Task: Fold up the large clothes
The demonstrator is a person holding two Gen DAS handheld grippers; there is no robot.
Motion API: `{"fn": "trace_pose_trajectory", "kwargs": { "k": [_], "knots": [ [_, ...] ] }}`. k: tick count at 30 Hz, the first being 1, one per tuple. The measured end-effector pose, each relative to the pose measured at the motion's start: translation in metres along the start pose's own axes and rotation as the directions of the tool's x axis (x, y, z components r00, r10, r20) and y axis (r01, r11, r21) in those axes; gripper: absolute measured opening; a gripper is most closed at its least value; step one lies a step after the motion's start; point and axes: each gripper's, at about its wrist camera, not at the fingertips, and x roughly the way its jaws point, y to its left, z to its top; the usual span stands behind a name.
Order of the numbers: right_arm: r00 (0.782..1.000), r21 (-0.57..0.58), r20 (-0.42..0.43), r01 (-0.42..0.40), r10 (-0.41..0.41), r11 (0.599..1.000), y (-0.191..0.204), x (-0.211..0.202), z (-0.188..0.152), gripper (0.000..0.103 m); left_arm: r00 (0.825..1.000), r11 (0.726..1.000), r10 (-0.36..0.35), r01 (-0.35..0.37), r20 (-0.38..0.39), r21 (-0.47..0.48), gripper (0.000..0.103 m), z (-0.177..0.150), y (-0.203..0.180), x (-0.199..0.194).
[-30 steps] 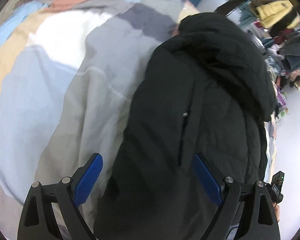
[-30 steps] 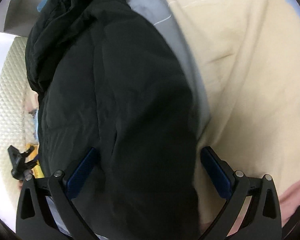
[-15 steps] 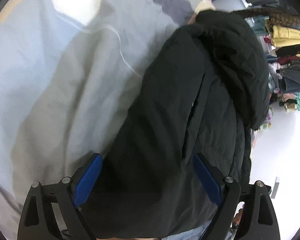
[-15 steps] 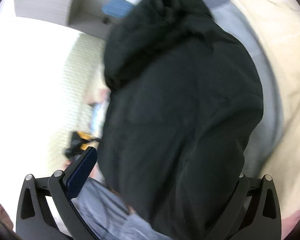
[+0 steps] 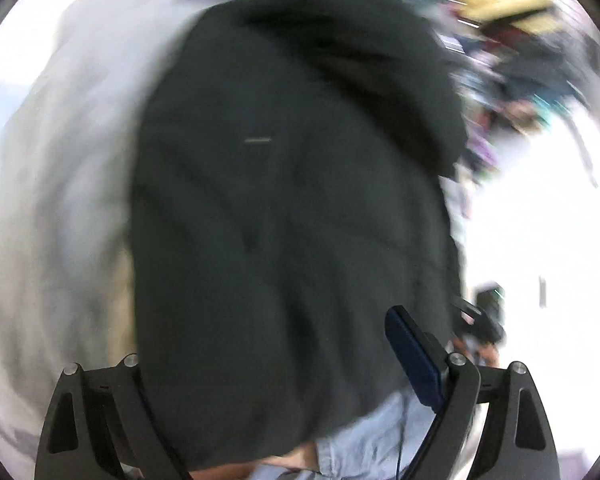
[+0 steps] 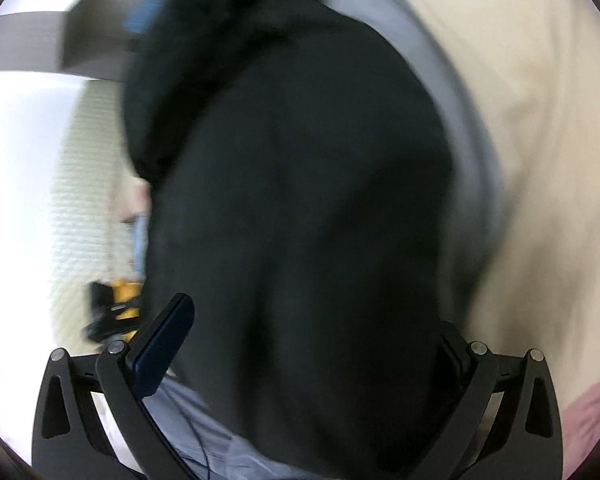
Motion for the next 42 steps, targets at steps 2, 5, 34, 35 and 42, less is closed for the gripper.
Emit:
{"fn": "trace_pose_trajectory", "kwargs": {
  "k": [2, 5, 34, 35, 42],
  "knots": [
    [0.997, 0.019, -0.053, 0.052, -0.051, 0.998, -0.007, 0.013, -0.001, 0.103, 0.999, 0.996, -0.042, 0.041, 0.015, 0.080, 0.091, -0.006, -0.020, -0.004],
    [0.996, 0.018, -0.062, 0.065, -0.063, 0.998, -0.008, 0.022, 0.001, 0.103, 1.000, 0.999, -0.028, 0.028, 0.008, 0.031, 0.091, -0.002, -0.013, -0.001],
    [0.999, -0.089, 0.010, -0.033, 0.034, 0.995, 0.027, -0.010, -0.012, 0.033, 0.993, 0.977, 0.115, -0.112, 0.006, -0.184, 0.049, 0.001, 0.044, 0.027],
    [0.999, -0.117, 0.027, -0.027, 0.031, 0.993, 0.033, -0.013, -0.013, 0.027, 0.993, 0.982, 0.112, -0.107, 0.024, -0.156, 0.048, -0.002, 0.037, 0.024],
    [0.988, -0.235, 0.151, 0.024, 0.012, 0.972, 0.072, -0.033, -0.027, 0.012, 0.984, 0.986, 0.106, -0.086, 0.141, -0.141, 0.011, -0.013, 0.037, -0.005]
  ]
}}
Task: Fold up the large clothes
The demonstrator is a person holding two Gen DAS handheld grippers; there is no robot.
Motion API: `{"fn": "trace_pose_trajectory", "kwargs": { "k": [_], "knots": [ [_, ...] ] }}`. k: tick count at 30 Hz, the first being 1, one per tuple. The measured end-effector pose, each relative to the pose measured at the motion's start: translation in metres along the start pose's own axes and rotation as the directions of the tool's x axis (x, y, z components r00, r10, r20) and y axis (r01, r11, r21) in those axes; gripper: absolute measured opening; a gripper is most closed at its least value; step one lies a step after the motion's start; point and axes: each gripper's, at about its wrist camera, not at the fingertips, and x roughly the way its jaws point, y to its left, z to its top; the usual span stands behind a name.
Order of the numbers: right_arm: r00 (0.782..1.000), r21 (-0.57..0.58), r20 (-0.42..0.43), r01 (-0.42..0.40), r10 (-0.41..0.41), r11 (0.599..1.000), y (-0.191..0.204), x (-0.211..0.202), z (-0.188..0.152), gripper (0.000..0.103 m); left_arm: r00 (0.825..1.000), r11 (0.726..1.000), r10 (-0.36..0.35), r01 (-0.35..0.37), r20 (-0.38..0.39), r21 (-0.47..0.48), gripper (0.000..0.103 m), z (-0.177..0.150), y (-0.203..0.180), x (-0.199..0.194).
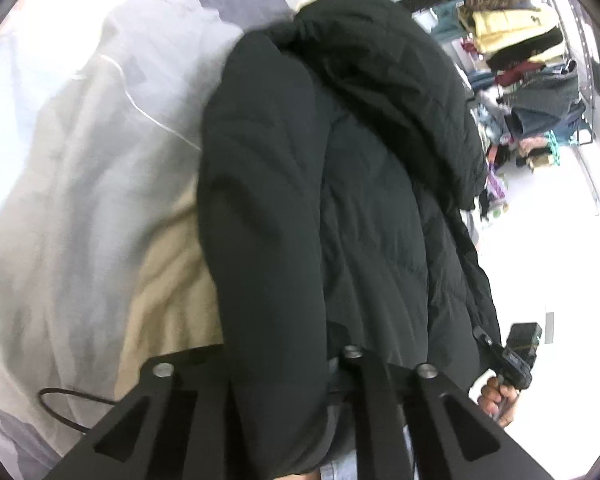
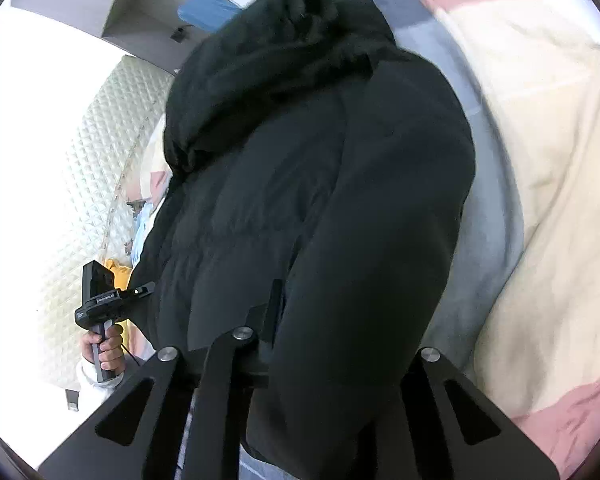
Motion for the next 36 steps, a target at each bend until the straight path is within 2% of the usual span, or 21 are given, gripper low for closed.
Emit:
{"fn": "trace_pose_trajectory", "kwargs": {
  "k": [3, 7, 13, 18, 26, 28, 31, 33, 36],
  "knots": [
    [0.999, -0.024, 0.043, 0.008, -0.006, 1.000, 0.006, -0.014, 0.000, 0.010, 0.999, 1.000, 0.011, -0.011, 0.041, 0.006, 0.008, -0.001, 0.002, -0.013],
    [0.995, -0.035, 0.099, -0.015, 0.019, 0.999, 0.014, -0.037, -0.001, 0.009, 0.996, 0.999, -0.043, 0.043, 0.080, 0.006, 0.007, -0.007, -0.005, -0.038],
    [0.985, -0.088, 0.162, -0.038, 0.052, 0.995, 0.033, -0.093, -0.006, 0.008, 0.984, 0.993, -0.114, 0.106, 0.134, 0.059, 0.007, -0.026, -0.026, -0.110],
    [0.981, -0.146, 0.181, -0.046, 0.073, 0.988, 0.067, -0.130, -0.024, 0.008, 0.975, 0.989, -0.108, 0.086, 0.193, 0.120, 0.007, -0.046, -0.048, -0.165],
    [0.983, -0.136, 0.173, -0.034, 0.058, 0.990, 0.086, -0.173, -0.073, 0.009, 0.979, 0.979, -0.080, 0.042, 0.186, 0.198, 0.007, -0.095, -0.075, -0.221],
    [0.981, -0.143, 0.184, -0.037, 0.063, 0.989, 0.094, -0.185, -0.086, 0.009, 0.979, 0.977, -0.074, 0.033, 0.188, 0.213, 0.007, -0.113, -0.077, -0.238],
    [0.970, -0.134, 0.214, -0.084, 0.112, 0.987, 0.099, -0.209, -0.107, 0.009, 0.977, 0.973, -0.090, 0.044, 0.195, 0.227, 0.007, -0.135, -0.081, -0.260],
    [0.965, -0.142, 0.234, -0.089, 0.121, 0.986, 0.104, -0.223, -0.116, 0.009, 0.974, 0.973, -0.102, 0.056, 0.203, 0.224, 0.007, -0.142, -0.084, -0.271],
    [0.963, -0.155, 0.244, -0.075, 0.112, 0.985, 0.112, -0.235, -0.121, 0.009, 0.969, 0.965, -0.095, 0.034, 0.228, 0.260, 0.007, -0.148, -0.099, -0.286]
  ]
}}
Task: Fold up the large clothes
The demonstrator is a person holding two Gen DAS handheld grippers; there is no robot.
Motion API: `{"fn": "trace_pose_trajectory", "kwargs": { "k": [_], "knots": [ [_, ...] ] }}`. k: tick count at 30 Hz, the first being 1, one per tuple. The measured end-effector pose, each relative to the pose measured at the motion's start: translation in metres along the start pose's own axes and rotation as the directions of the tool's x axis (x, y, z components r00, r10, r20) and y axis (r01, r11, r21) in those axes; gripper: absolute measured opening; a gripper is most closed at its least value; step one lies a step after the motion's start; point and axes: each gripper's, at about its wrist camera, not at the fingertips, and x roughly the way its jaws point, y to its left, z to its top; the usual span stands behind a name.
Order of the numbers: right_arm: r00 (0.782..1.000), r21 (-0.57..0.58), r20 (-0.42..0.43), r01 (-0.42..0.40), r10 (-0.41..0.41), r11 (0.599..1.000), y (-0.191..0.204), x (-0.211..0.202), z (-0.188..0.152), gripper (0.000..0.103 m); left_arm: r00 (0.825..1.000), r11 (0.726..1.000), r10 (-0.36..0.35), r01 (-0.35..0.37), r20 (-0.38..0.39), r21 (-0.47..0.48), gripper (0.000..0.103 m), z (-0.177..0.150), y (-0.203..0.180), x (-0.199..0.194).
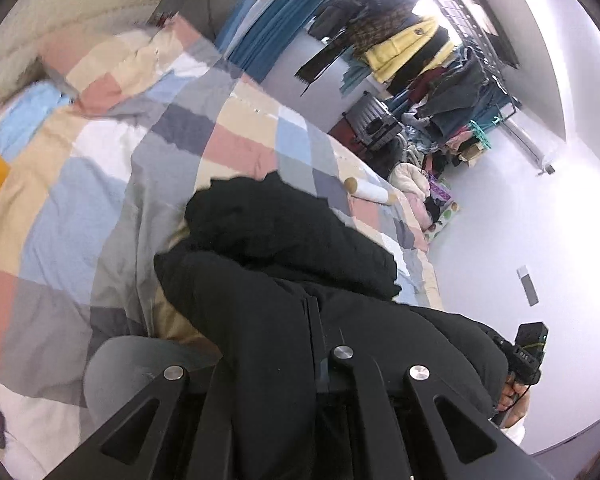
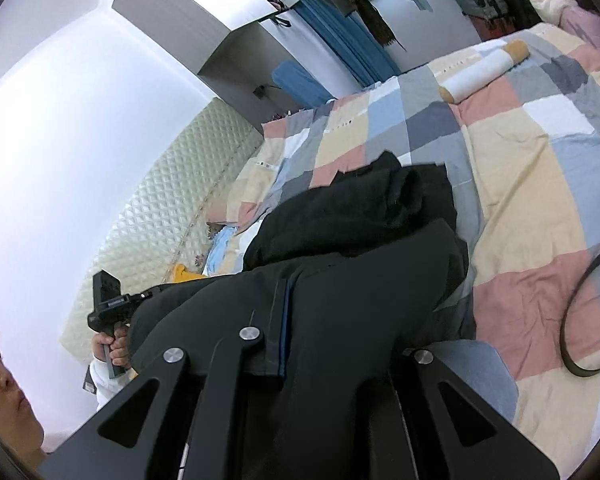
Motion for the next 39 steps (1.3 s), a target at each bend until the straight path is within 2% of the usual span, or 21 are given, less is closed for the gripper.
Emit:
{"fn": "trace_pose_trajectory", "kwargs": {
  "k": [3, 7, 9, 13, 19, 21, 25, 28, 29, 32, 35, 39],
  "knots": [
    [1.000, 0.000, 0.008, 0.009, -0.009, 1.000, 0.003, -0.004, 0.007, 0.009, 1.000, 0.999, 0.005, -0.005, 0.012, 0.032, 0.007, 0.013, -0.010, -0.002],
    [0.999, 0.016, 0.033, 0.011, -0.011, 1.000, -0.005, 0.002, 0.035, 0.010, 1.000, 0.996, 0.010, -0.012, 0.023, 0.085, 0.007, 0.045, -0.022, 0.012],
    [0.999, 0.012, 0.043, 0.017, -0.017, 1.000, -0.008, 0.009, 0.053, 0.010, 1.000, 0.998, 0.010, -0.011, 0.017, 0.066, 0.007, 0.058, -0.020, 0.021],
    [0.998, 0.024, 0.055, 0.016, -0.017, 1.000, -0.014, 0.026, 0.081, 0.010, 0.997, 0.992, 0.076, -0.077, 0.016, 0.098, 0.007, 0.087, -0.026, 0.043],
    [0.992, 0.002, 0.107, 0.070, -0.070, 0.998, -0.028, 0.055, 0.129, 0.010, 0.985, 0.978, 0.137, -0.151, 0.100, 0.144, 0.008, 0.139, -0.042, 0.082],
    [0.986, -0.019, 0.137, 0.097, -0.094, 0.995, -0.034, 0.067, 0.148, 0.010, 0.975, 0.968, 0.178, -0.198, 0.136, 0.154, 0.008, 0.157, -0.049, 0.100],
    [0.977, -0.044, 0.152, 0.155, -0.147, 0.987, -0.052, 0.097, 0.178, 0.009, 0.954, 0.944, 0.254, -0.281, 0.161, 0.174, 0.008, 0.189, -0.058, 0.138],
    [0.963, -0.068, 0.131, 0.245, -0.235, 0.967, -0.068, 0.130, 0.201, 0.009, 0.935, 0.921, 0.321, -0.346, 0.152, 0.179, 0.008, 0.213, -0.056, 0.179],
    [0.957, -0.072, 0.121, 0.274, -0.264, 0.959, -0.074, 0.143, 0.208, 0.009, 0.922, 0.905, 0.354, -0.380, 0.153, 0.193, 0.008, 0.221, -0.056, 0.197],
    [0.934, -0.095, 0.097, 0.354, -0.345, 0.931, -0.091, 0.179, 0.222, 0.009, 0.884, 0.852, 0.440, -0.466, 0.156, 0.239, 0.008, 0.235, -0.050, 0.250],
    [0.894, -0.150, 0.072, 0.447, -0.441, 0.882, -0.108, 0.221, 0.231, 0.009, 0.857, 0.819, 0.496, -0.515, 0.140, 0.253, 0.008, 0.246, -0.037, 0.297],
    [0.851, -0.225, 0.040, 0.519, -0.524, 0.825, -0.130, 0.269, 0.234, 0.009, 0.837, 0.801, 0.535, -0.546, 0.114, 0.248, 0.009, 0.260, -0.012, 0.352]
  ]
}}
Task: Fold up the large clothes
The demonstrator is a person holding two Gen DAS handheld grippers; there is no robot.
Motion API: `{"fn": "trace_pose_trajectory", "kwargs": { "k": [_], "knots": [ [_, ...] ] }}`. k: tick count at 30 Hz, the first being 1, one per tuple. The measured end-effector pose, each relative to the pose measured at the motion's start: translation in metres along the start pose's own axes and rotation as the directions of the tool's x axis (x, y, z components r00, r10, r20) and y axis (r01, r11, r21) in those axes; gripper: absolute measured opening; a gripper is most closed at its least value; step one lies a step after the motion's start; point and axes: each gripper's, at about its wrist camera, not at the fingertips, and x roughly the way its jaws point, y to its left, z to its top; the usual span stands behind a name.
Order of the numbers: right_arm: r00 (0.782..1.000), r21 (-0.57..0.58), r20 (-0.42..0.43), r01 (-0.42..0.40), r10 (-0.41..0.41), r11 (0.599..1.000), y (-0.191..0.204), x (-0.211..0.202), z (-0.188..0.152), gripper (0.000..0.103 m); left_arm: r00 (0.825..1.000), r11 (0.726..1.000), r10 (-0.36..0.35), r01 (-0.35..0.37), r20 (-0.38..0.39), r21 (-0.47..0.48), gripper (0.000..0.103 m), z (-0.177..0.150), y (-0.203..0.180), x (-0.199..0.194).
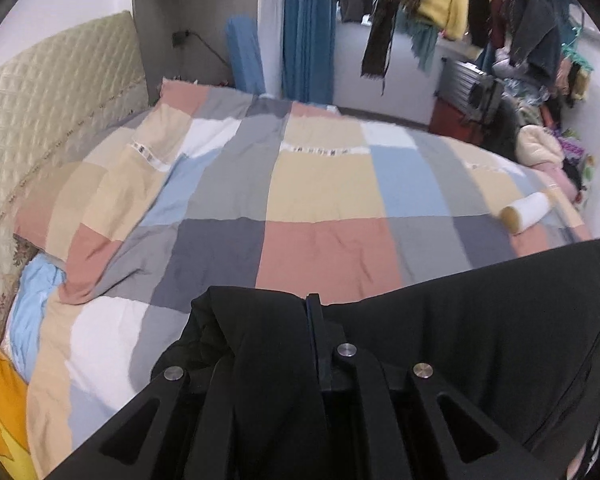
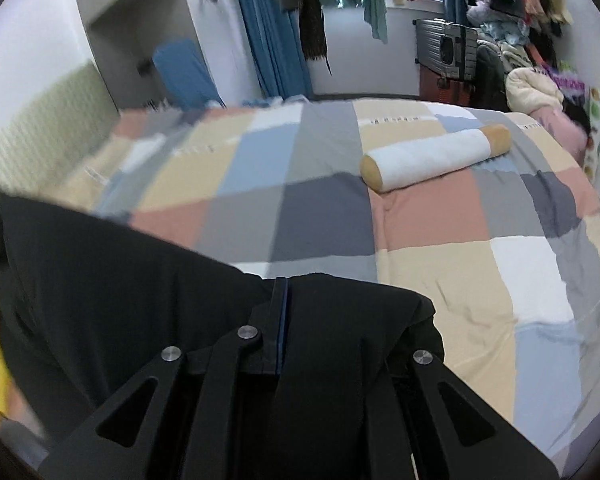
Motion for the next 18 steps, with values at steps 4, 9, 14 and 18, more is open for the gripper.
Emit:
{"fn": "trace_pose_trajectory", "kwargs": {
  "k": [4, 9, 14, 18],
  "knots": [
    [0.999, -0.012, -0.029, 0.023, -0.024, 1.000, -0.001, 0.044, -0.002, 0.009, 0.999, 1.000, 0.011, -0.012, -0.031, -0.011, 0.010, 0.006, -0.004, 0.047],
    [0.996, 0.083, -0.077, -0.036, 0.042, 0.996, -0.010, 0.088, -0.018, 0.007, 0.994, 0.998, -0.034, 0.029, -0.107, -0.048, 0.010, -0.010, -0.004, 0.088],
    [0.993, 0.128, -0.089, -0.070, 0.082, 0.989, -0.010, 0.097, -0.027, 0.007, 0.991, 0.994, -0.075, 0.067, -0.110, -0.082, 0.010, -0.018, 0.002, 0.091],
    [0.992, 0.150, -0.078, -0.090, 0.103, 0.985, -0.010, 0.079, -0.030, 0.010, 0.985, 0.985, -0.137, 0.125, -0.106, -0.116, 0.010, -0.027, 0.011, 0.081]
  ]
}}
